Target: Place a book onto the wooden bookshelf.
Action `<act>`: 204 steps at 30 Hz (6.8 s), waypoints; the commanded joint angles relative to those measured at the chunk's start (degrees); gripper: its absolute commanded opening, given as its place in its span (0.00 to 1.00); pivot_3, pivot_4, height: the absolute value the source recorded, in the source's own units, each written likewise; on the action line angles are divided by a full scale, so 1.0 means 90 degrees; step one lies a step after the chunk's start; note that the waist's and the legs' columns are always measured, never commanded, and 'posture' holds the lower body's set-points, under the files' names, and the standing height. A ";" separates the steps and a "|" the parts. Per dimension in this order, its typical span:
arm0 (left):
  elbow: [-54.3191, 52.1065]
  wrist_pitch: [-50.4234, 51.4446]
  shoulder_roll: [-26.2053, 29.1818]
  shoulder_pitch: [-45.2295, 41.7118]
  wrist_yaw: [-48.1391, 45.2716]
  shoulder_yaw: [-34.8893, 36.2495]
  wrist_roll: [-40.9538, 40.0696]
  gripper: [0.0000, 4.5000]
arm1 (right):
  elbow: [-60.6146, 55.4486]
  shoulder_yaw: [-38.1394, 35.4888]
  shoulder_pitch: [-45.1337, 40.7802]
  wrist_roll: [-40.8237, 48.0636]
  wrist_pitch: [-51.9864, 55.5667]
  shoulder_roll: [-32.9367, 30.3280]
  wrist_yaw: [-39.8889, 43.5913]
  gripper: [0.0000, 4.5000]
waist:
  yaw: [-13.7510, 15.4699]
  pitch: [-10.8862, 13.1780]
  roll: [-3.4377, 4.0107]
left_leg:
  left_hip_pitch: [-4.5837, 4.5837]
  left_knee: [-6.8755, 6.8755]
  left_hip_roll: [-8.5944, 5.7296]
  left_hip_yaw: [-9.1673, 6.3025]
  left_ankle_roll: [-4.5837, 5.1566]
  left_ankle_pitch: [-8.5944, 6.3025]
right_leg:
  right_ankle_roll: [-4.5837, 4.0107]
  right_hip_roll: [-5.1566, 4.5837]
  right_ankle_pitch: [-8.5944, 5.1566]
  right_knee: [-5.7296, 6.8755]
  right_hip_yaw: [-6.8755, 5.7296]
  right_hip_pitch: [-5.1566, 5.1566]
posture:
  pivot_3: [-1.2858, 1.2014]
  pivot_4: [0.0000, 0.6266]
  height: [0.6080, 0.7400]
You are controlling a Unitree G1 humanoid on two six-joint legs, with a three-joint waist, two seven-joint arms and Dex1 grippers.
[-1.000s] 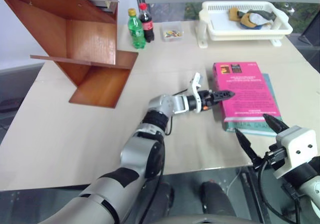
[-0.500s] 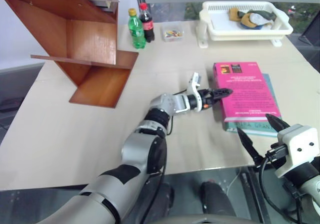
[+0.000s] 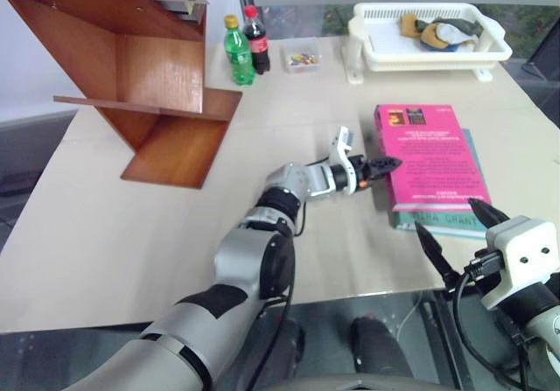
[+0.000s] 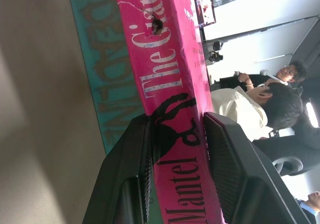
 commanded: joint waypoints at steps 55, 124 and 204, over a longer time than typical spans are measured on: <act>-0.5171 -0.9258 0.5656 0.1135 -0.2610 -0.1987 0.3147 0.22 | 0.1747 0.0006 -0.4653 -0.0533 0.2413 0.2509 0.4720 1.00 | -0.0015 -0.0003 -0.0004 | -0.0021 -0.0011 0.0006 0.0008 0.0002 -0.0001 | -0.0007 -0.0006 0.0005 0.0000 0.0005 -0.0029 | 0.52 0.24 1.00; 0.0849 -1.2064 0.9553 0.0993 -0.3168 -0.1539 0.4179 0.98 | 0.3093 0.0288 -0.7401 -0.0274 0.2757 0.3132 0.7363 1.00 | -0.0345 0.0006 -0.0013 | -0.0018 0.0009 0.0020 0.0020 0.0006 0.0001 | -0.0012 -0.0001 0.0006 0.0087 -0.0023 -0.0064 | 0.52 0.24 1.00; -0.7916 -0.4602 0.2300 0.5461 0.1675 -0.1686 0.2376 0.32 | 0.1843 -0.0324 -0.7137 0.0664 0.3205 0.3334 0.6304 1.00 | -0.0056 -0.0009 -0.0015 | -0.0014 -0.0014 0.0059 0.0047 -0.0005 0.0003 | -0.0049 0.0011 0.0060 -0.0005 -0.0038 -0.0048 | 0.52 0.24 1.00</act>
